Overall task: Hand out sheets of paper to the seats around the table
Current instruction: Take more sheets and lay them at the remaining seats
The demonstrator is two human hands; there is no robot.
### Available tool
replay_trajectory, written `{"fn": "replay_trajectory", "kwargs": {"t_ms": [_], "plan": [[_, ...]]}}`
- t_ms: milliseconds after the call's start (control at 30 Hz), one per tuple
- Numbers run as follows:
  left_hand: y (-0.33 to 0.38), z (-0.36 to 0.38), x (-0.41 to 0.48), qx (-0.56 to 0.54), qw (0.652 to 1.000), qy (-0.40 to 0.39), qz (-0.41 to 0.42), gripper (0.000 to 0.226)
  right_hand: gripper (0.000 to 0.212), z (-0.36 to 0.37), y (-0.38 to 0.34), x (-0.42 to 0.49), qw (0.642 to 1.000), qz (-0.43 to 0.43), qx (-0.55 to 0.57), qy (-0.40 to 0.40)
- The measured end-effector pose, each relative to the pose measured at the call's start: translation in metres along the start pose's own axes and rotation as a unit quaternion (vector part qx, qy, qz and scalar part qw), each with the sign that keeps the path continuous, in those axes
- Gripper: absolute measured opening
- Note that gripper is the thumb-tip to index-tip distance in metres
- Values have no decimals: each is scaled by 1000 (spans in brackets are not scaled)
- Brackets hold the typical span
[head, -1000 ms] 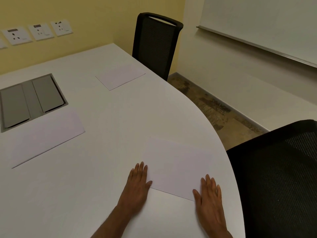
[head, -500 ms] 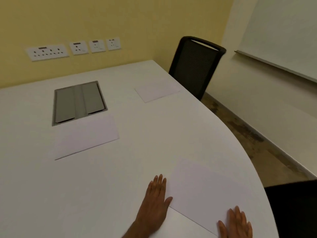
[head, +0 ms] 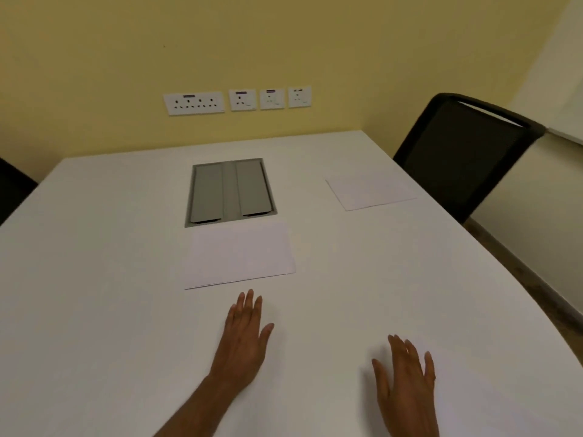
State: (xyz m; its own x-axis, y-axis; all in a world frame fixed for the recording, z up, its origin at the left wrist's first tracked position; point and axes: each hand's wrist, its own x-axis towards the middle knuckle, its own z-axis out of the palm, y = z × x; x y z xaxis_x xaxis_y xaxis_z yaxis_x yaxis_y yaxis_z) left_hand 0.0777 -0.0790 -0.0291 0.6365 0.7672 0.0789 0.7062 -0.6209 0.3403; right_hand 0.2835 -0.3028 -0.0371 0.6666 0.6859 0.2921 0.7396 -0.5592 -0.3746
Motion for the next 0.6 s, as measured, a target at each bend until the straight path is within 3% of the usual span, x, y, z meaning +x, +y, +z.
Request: {"fn": "replay_trajectory", "kwargs": {"t_ms": [167,200,333,600], "plan": [[-50,-20,17,-20,997,31,-69,90,42,29,-55,53,998,-61,22,-9],[-59,-23,20,-23,996,35,-85,92,41,35,-66,63,997,-66,24,-11],[-90,-28,30,-27,989,45,-139,65,41,59,-102,98,997,-73,23,-14],[-133,-15,48,-33,984,31,-174,63,46,113,-140,135,993,-59,52,-87]]}}
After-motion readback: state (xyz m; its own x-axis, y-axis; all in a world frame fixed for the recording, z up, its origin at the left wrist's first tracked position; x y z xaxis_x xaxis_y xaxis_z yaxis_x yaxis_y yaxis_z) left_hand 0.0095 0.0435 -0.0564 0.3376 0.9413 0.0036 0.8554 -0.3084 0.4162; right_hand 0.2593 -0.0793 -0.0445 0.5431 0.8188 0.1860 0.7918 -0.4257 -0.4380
